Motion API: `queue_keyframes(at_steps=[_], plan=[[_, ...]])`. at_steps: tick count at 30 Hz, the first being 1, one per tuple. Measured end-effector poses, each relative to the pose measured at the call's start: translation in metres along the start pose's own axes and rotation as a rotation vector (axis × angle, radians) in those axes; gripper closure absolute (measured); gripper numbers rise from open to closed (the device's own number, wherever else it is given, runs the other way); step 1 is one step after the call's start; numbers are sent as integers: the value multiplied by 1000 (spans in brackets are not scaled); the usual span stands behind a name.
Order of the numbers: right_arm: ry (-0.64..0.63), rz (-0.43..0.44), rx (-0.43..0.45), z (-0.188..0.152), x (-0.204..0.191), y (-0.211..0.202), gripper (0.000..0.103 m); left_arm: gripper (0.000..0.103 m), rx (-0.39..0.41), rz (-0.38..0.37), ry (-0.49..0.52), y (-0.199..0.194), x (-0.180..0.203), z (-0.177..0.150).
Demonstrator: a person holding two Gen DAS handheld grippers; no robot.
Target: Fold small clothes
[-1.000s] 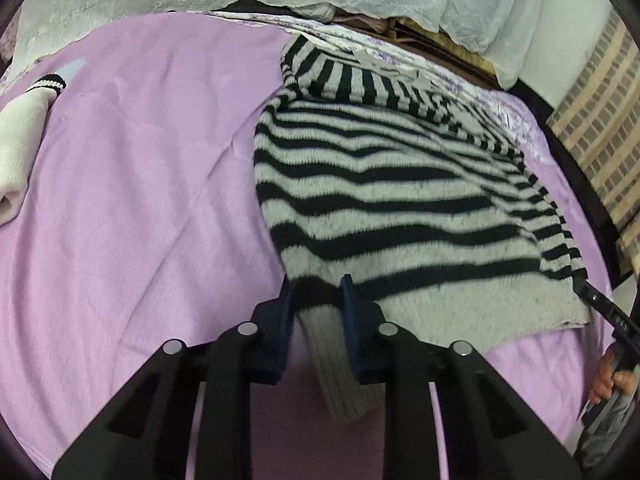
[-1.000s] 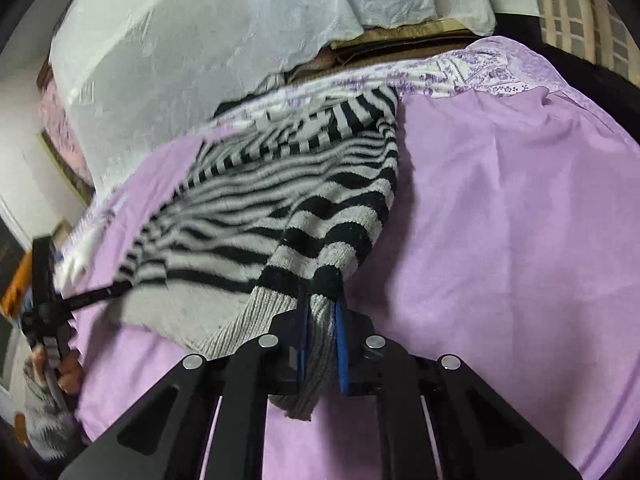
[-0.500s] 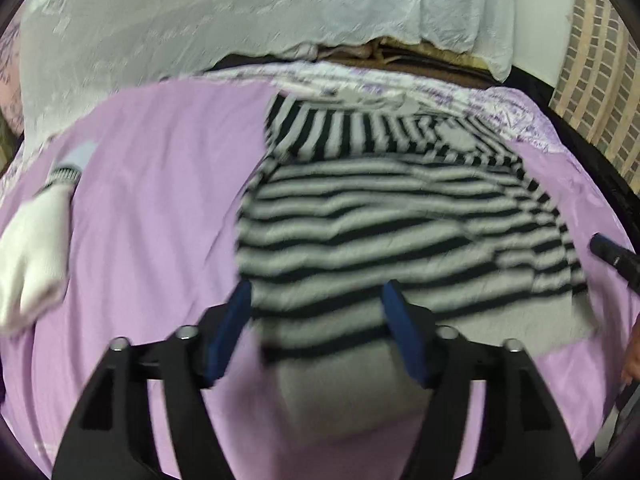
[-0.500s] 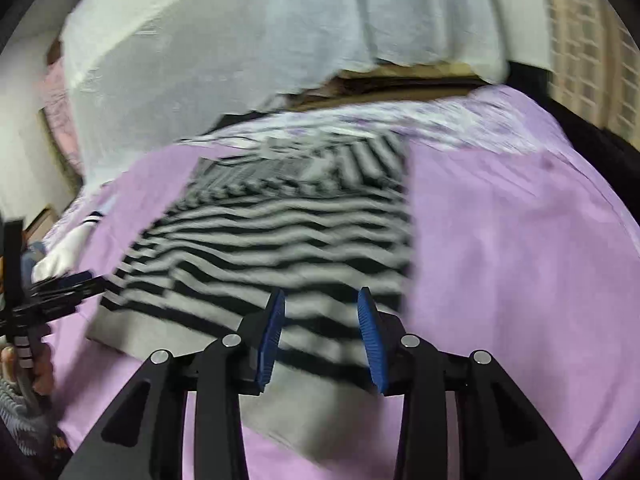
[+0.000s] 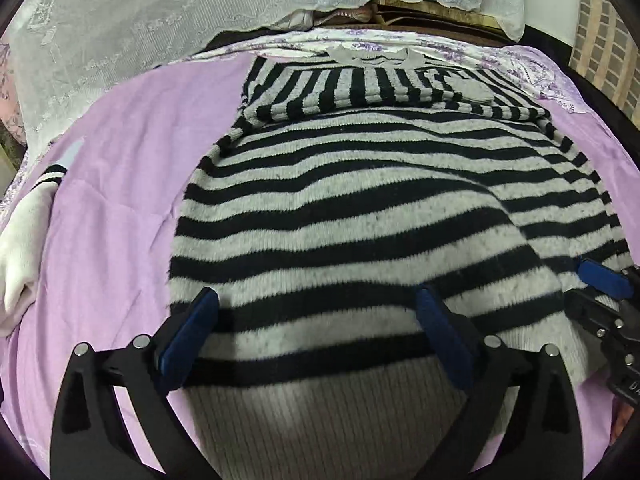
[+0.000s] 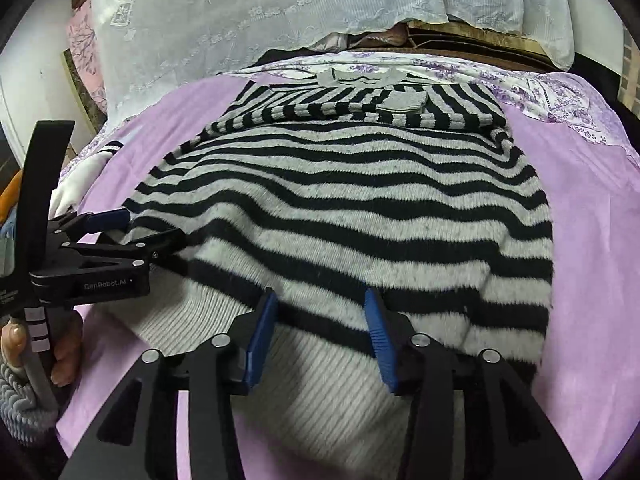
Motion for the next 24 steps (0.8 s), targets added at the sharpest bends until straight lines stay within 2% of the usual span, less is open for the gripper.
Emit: queue_keyframes(at_steps=[2,6,10,15,18,20,24], plan=[[14,16,33,-2,2,-8,51,6,39,21,8,-9,1,-4],[4,-7,103,10,-2,-24,50,6,114,53,30,-24,5,-2],[7,-50,180,37,-6,-41,31,5,221,69,31,-49,7,11],[28,-63,243,52,-10,-54,15,5,268,76,15,-60,7,23],[33,-73,216,47,-7,-44,14,5,244,76,14,-51,7,18],[47,-76,178,40,-4,-34,14,5,201,85,21,-41,7,14],[84,-84,50,19,8,-5,13,4,29,89,27,-3,1,4]])
Point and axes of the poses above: each gripper's, at about its wrist camera, not at the fingertips, and y roughly the way its jaws point, x to its right, z to its top, the point moved 2 cm from there along y, roughly the way its jaws point, and after that the axes turned 11 degrees about -x, right-handed, at the moved point
